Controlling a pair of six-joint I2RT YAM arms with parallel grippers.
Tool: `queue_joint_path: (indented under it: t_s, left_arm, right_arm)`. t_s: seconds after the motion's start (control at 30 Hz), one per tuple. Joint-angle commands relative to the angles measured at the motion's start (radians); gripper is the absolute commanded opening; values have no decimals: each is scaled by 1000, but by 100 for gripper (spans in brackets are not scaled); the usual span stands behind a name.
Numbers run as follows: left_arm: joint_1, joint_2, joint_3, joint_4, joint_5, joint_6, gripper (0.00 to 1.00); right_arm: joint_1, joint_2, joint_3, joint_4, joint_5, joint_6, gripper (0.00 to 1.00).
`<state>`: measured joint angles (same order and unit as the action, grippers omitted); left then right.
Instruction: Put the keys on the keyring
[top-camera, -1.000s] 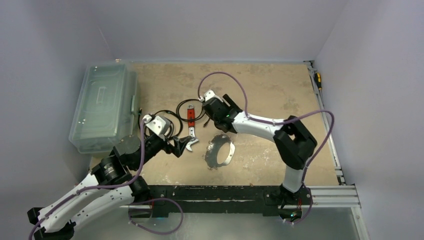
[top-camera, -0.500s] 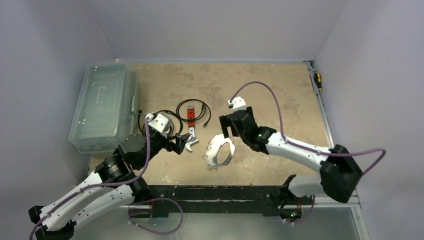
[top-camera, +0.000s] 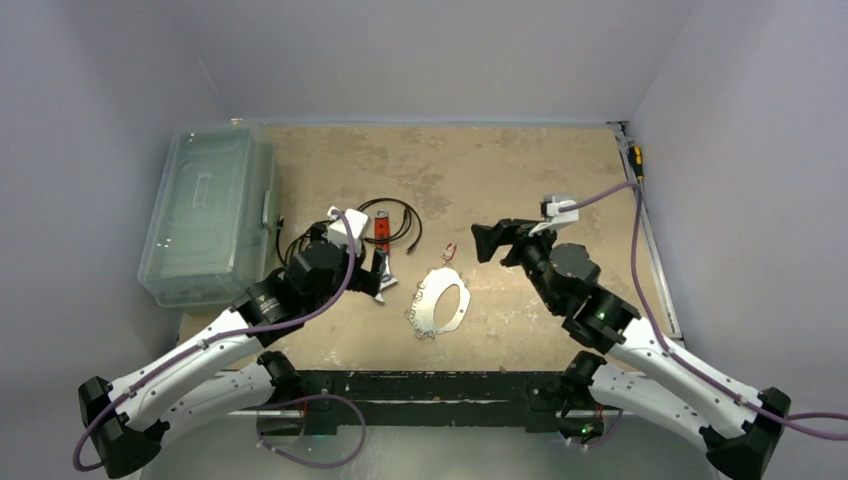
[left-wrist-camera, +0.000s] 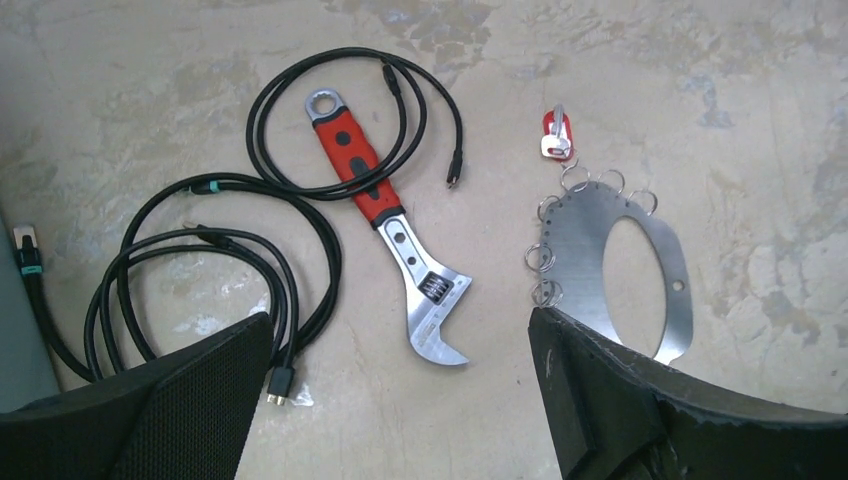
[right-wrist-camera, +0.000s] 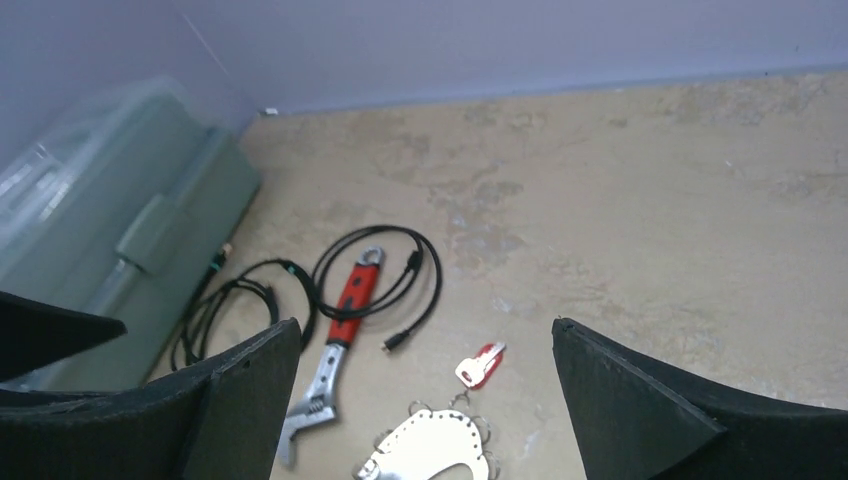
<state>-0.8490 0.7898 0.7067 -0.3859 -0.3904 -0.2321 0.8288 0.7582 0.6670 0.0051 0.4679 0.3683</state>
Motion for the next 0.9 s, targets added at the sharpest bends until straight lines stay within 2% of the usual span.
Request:
queue_joint_path:
  t_s: [0.0, 0.1, 0.2, 0.3, 0.47, 0.6, 0.87]
  left_arm:
    - [31, -40, 121, 0, 54, -90, 99]
    - [47, -127, 144, 28, 32, -135, 99]
    - [53, -250, 81, 63, -10, -168, 99]
    - [64, -315, 47, 75, -32, -135, 99]
    - [64, -223, 136, -48, -129, -129, 99]
    - [64, -127, 168, -92, -118, -125, 91]
    - [67, -47, 174, -110, -110, -124, 88]
  right_arm:
    - [0, -90, -11, 19, 35, 66, 99]
    - [-1, -163, -47, 47, 21, 65, 99]
    - [-1, -213, -76, 59, 10, 71, 99]
    - [-1, -246, -80, 38, -4, 79, 99]
    - [-1, -292, -92, -1, -19, 98, 99]
    - [-1, -329, -103, -56, -21, 132, 99]
    - [0, -393, -97, -162, -78, 160, 99]
